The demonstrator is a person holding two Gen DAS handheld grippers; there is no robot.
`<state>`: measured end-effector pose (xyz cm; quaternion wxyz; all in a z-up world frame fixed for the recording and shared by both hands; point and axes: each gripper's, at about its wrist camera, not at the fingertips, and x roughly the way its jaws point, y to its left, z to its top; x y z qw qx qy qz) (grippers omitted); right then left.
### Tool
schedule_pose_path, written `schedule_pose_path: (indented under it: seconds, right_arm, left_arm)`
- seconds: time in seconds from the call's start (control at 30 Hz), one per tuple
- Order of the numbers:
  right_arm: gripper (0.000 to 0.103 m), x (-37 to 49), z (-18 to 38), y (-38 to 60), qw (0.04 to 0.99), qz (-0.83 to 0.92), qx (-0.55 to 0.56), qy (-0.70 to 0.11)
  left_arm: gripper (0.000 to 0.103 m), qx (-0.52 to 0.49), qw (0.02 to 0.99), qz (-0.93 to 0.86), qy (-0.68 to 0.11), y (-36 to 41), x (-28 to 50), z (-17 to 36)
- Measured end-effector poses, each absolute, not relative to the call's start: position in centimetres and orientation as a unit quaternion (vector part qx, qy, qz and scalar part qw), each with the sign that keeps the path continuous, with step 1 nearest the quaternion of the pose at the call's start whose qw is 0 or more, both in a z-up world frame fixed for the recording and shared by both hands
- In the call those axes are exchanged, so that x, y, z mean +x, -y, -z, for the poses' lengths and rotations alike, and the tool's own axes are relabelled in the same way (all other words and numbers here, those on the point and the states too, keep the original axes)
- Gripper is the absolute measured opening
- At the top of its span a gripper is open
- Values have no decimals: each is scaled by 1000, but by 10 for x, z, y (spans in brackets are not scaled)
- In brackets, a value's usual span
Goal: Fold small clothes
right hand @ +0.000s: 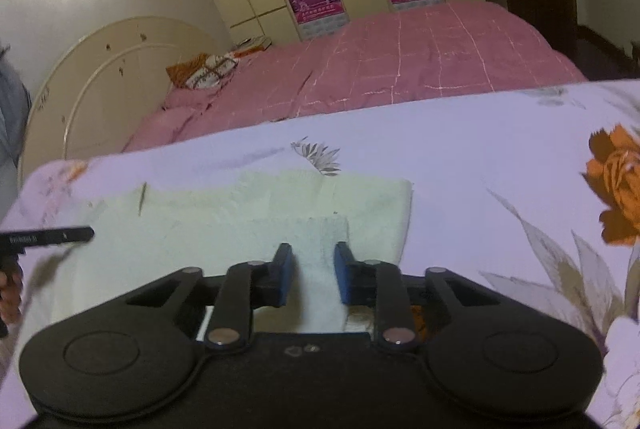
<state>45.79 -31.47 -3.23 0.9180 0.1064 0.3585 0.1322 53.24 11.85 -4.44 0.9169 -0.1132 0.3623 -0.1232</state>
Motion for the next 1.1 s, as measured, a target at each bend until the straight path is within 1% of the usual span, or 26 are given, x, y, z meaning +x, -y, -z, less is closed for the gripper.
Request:
schedule_pose_path:
  seconds: [0.03, 0.07, 0.13, 0.17, 0.3, 0.37, 0.43, 0.47, 0.5, 0.53, 0.7, 0.77, 0.83, 0.87, 0.9, 1.0, 1.1]
  right_arm:
    - [19, 458, 32, 315, 917, -134, 108, -359]
    - [16, 457, 31, 315, 917, -134, 108, -359]
    - [3, 457, 32, 317, 919, -134, 101, -357]
    - [1, 454, 30, 316, 923, -134, 95, -349]
    - [1, 450, 21, 326, 940, -120, 83, -309]
    - [1, 448, 15, 329, 947, -114, 86, -288]
    - [1, 452, 13, 337, 945, -120, 102, -286]
    - [6, 455, 14, 339, 942, -121, 112, -292]
    - [22, 459, 17, 340, 938, -120, 119, -304]
    - [26, 461, 21, 341, 934, -125, 122, -312]
    - [25, 468, 38, 334, 919, -142, 109, -352]
    - [25, 467, 41, 332, 919, -148, 107, -350]
    - [19, 466, 38, 329, 920, -151, 99, -348]
    - [7, 465, 37, 326, 922, -153, 88, -345]
    - [5, 463, 34, 323, 926, -151, 73, -339]
    - [4, 453, 22, 321, 943, -137, 49, -298]
    - [4, 452, 12, 321, 957, -119, 34, -263]
  left_arm:
    - [8, -108, 919, 123, -359, -119, 533, 47]
    - [3, -106, 921, 123, -355, -119, 531, 46]
    - [3, -109, 929, 124, -331, -120, 526, 44]
    - [3, -110, 935, 126, -313, -121, 521, 40]
    - [3, -117, 946, 133, -271, -124, 513, 28]
    - [3, -121, 946, 135, -269, -126, 514, 25]
    - [3, -113, 945, 131, -279, -126, 515, 28]
    - [3, -112, 943, 128, -288, -127, 516, 32]
    - [3, -112, 941, 124, -293, -130, 516, 36]
    - [3, -113, 940, 121, -299, -130, 517, 39]
    - [3, -114, 934, 114, -320, -129, 518, 54]
    - [3, -113, 933, 113, -321, -128, 517, 57]
    - [3, -112, 934, 112, -319, -125, 518, 56]
    - [3, -110, 938, 110, -310, -125, 516, 54]
    - [3, -111, 942, 109, -296, -125, 513, 51]
    - [3, -118, 953, 107, -257, -124, 506, 40]
    - [3, -121, 958, 104, -239, -125, 508, 33]
